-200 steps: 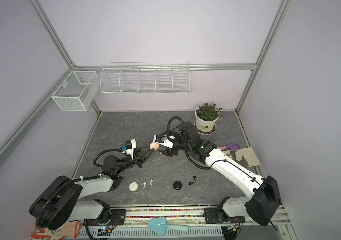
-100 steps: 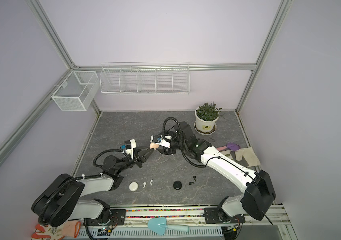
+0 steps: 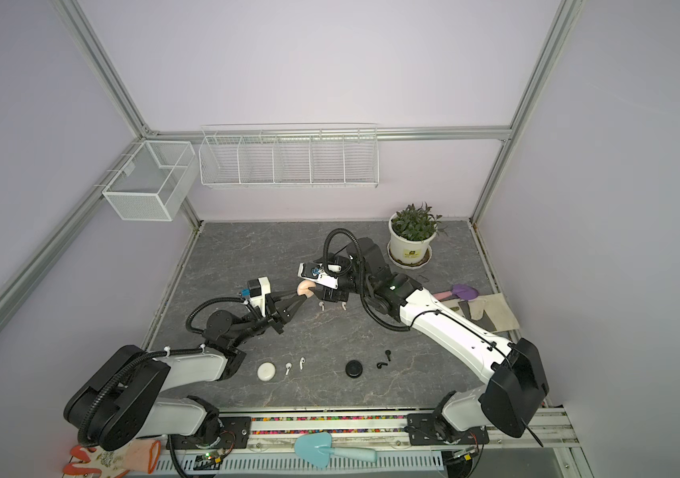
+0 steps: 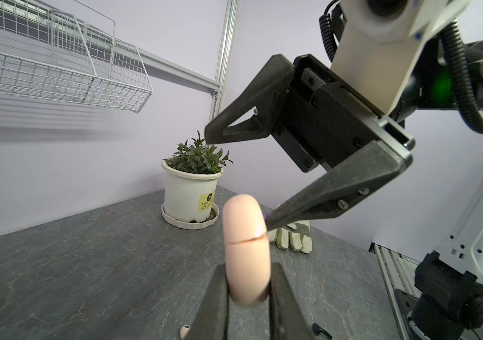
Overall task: Insert wireless bluetooth earbuds into charging case
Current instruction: Open the charging case.
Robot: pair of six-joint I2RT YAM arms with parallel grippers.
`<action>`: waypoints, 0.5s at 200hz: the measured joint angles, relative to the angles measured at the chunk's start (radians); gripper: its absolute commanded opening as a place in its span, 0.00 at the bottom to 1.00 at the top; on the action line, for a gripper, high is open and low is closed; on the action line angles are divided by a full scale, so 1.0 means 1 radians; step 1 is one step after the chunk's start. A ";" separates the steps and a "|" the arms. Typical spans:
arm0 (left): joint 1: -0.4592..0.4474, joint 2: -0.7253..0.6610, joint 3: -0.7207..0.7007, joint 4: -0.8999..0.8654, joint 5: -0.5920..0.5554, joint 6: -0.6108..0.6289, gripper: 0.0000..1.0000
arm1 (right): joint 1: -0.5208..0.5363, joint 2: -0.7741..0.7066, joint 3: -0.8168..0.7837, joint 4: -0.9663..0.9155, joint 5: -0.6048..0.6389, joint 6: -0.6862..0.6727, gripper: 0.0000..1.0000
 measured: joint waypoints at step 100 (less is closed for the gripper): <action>-0.003 -0.002 -0.016 0.001 0.023 -0.006 0.00 | 0.000 0.029 0.029 0.040 0.077 0.026 0.73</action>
